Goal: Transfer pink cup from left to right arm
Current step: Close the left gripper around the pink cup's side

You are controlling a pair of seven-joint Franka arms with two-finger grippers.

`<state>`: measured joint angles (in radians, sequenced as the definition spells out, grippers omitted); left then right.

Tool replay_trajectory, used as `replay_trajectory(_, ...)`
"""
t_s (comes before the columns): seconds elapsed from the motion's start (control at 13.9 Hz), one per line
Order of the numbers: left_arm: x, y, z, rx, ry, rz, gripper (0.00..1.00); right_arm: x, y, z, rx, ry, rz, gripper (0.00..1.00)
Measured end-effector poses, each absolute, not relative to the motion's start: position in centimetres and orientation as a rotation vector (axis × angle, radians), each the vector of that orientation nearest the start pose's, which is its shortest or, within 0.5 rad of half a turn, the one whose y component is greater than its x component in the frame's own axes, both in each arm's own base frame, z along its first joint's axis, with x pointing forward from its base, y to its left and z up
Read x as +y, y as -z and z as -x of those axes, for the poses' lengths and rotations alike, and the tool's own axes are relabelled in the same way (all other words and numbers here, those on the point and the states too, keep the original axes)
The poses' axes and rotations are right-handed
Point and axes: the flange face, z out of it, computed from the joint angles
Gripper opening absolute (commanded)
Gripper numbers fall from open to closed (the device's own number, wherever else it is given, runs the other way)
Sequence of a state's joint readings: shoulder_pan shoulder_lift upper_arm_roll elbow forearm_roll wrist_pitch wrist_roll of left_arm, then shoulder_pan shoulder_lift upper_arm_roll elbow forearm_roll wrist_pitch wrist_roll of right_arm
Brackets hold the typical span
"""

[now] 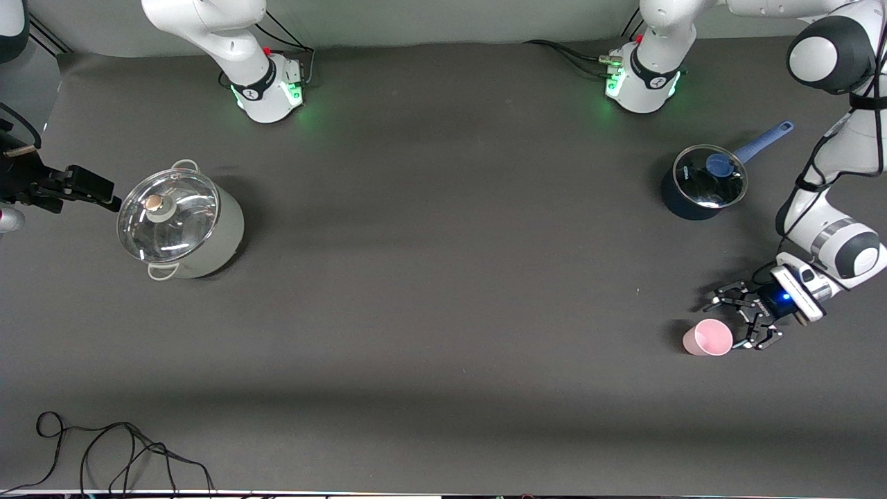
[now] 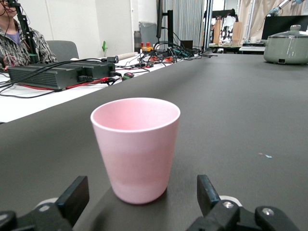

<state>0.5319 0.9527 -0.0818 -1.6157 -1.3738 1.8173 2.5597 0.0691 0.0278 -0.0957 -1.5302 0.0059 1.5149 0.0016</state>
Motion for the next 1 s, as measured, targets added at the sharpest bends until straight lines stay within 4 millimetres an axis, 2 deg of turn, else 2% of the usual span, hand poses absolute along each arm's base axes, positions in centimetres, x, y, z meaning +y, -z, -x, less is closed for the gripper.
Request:
replay_trajectory(0.57, 19.6, -7.2, -61.0, -1.091, -1.387, -1.779, 1.00, -1.3, -62.3, -55.7, 0.044, -0.067, 3.137, 1.00)
replay_trajectory(1.0, 18.0, -6.8, -61.7, -1.070, -1.395, -1.793, 1.00, -1.3, -62.3, -55.7, 0.044, -0.067, 3.137, 1.00)
